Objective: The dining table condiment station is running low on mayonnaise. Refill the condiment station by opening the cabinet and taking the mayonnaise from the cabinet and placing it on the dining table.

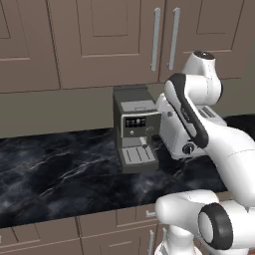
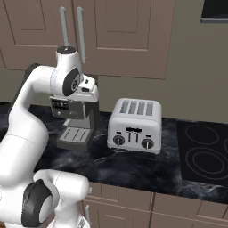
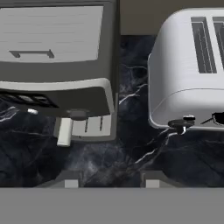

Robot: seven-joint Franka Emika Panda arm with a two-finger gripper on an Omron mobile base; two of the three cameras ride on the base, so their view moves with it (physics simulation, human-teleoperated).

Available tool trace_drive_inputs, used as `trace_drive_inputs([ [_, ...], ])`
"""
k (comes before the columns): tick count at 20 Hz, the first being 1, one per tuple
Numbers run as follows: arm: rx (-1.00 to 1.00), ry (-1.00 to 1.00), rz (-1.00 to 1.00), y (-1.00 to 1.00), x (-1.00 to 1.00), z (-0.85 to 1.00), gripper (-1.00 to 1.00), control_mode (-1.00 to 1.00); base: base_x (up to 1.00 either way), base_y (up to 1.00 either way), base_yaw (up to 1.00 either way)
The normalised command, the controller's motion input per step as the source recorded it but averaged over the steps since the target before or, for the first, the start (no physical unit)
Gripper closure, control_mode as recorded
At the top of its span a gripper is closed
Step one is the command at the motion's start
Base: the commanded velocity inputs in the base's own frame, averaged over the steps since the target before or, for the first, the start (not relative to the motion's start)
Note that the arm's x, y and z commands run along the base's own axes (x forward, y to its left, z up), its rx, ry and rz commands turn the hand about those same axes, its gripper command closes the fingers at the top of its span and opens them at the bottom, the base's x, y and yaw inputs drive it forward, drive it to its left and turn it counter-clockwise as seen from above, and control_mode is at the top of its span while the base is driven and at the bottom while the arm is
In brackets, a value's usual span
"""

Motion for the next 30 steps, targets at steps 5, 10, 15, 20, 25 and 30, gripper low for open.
trace_drive_inputs([
  [5, -0.08, -0.33, 0.04, 0.23, -0.45, 0.00, -1.00, -1.00, 0.00, 0.00, 0.00],
  [10, 0.00, -0.73, 0.21, 0.01, -0.91, 0.23, -1.00, -1.00, 0.00, 0.00, 0.00],
  [15, 0.09, -0.73, 0.12, -0.11, -0.22, 0.92, -1.00, -1.00, 0.00, 0.00, 0.00],
  [20, 0.19, -0.54, 0.01, -0.24, 0.08, 0.95, -1.00, -1.00, 0.00, 0.00, 0.00],
  [25, 0.06, -0.40, 0.00, -0.05, 0.36, 0.24, -1.00, -1.00, 0.00, 0.00, 0.00],
  [30, 0.04, -0.35, 0.00, 0.00, 0.61, 0.00, -1.00, -1.00, 0.00, 0.00, 0.00],
])
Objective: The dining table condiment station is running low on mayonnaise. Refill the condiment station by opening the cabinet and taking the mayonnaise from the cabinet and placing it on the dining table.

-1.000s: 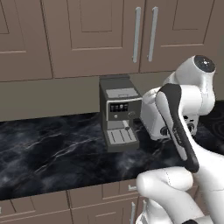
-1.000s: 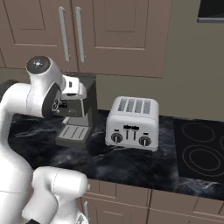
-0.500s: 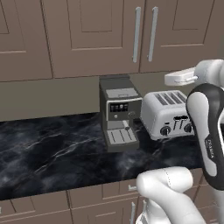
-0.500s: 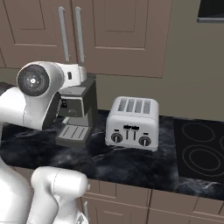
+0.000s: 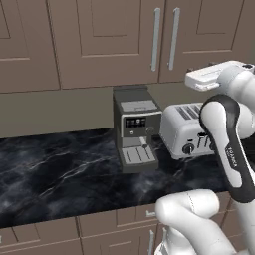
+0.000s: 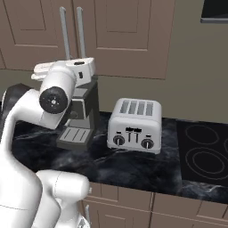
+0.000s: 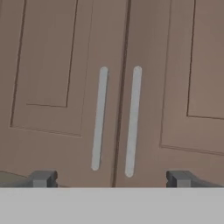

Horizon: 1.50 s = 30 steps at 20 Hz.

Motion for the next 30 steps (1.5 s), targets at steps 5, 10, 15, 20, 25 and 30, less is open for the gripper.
trace_drive_inputs([
  [5, 0.03, -0.25, 0.00, 0.00, 0.64, 0.02, -1.00, -1.00, 0.00, 0.00, 0.00],
  [10, 0.00, -0.09, -0.01, 0.03, 0.59, 0.25, -1.00, -1.00, 0.00, 0.00, 0.00],
  [15, 0.00, -0.01, -0.09, 0.00, 0.44, 0.35, -1.00, -1.00, 0.00, 0.00, 0.00],
  [20, 0.00, 0.00, -0.13, 0.00, 0.34, 0.27, -1.00, -1.00, 0.00, 0.00, 0.00],
  [25, 0.00, 0.00, -0.13, 0.00, 0.33, 0.32, -1.00, -1.00, 0.00, 0.00, 0.00],
  [30, 0.00, 0.00, -0.04, 0.00, 0.31, 0.28, -1.00, -1.00, 0.00, 0.00, 0.00],
])
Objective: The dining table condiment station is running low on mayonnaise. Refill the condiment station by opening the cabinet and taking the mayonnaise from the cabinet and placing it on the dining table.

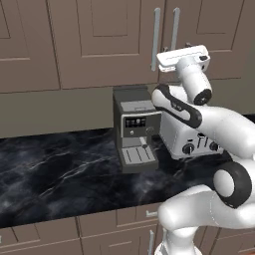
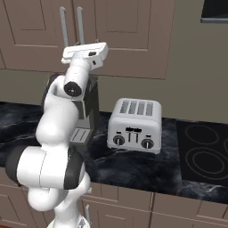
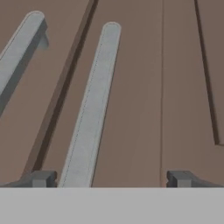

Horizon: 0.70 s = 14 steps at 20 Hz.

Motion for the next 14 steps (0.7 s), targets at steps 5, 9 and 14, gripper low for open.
trace_drive_inputs([
  [5, 0.00, 0.00, 0.00, 0.01, 0.20, 0.22, -1.00, -1.00, 0.00, 0.00, 0.00],
  [9, 0.00, 0.00, 0.00, 0.08, 0.03, 0.06, -1.00, -1.00, 0.00, 0.00, 0.00],
  [14, 0.00, 0.00, 0.00, 0.27, 0.10, 0.02, 1.00, -1.00, 0.00, 0.00, 0.00],
])
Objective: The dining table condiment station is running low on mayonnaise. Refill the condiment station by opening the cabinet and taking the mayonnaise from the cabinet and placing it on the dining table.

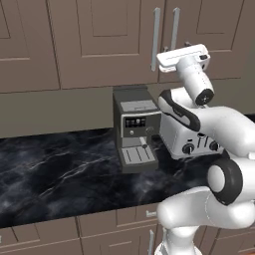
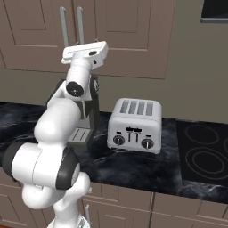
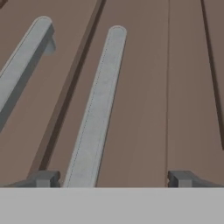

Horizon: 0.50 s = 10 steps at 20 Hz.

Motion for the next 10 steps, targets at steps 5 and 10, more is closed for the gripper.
trace_drive_inputs([
  [5, 0.00, 0.02, 0.00, 0.36, 0.36, 0.00, 1.00, -1.00, 0.00, 0.00, 0.00],
  [10, 0.00, 0.03, 0.00, 0.24, 0.29, 0.00, 1.00, -1.00, 0.00, 0.00, 0.00],
])
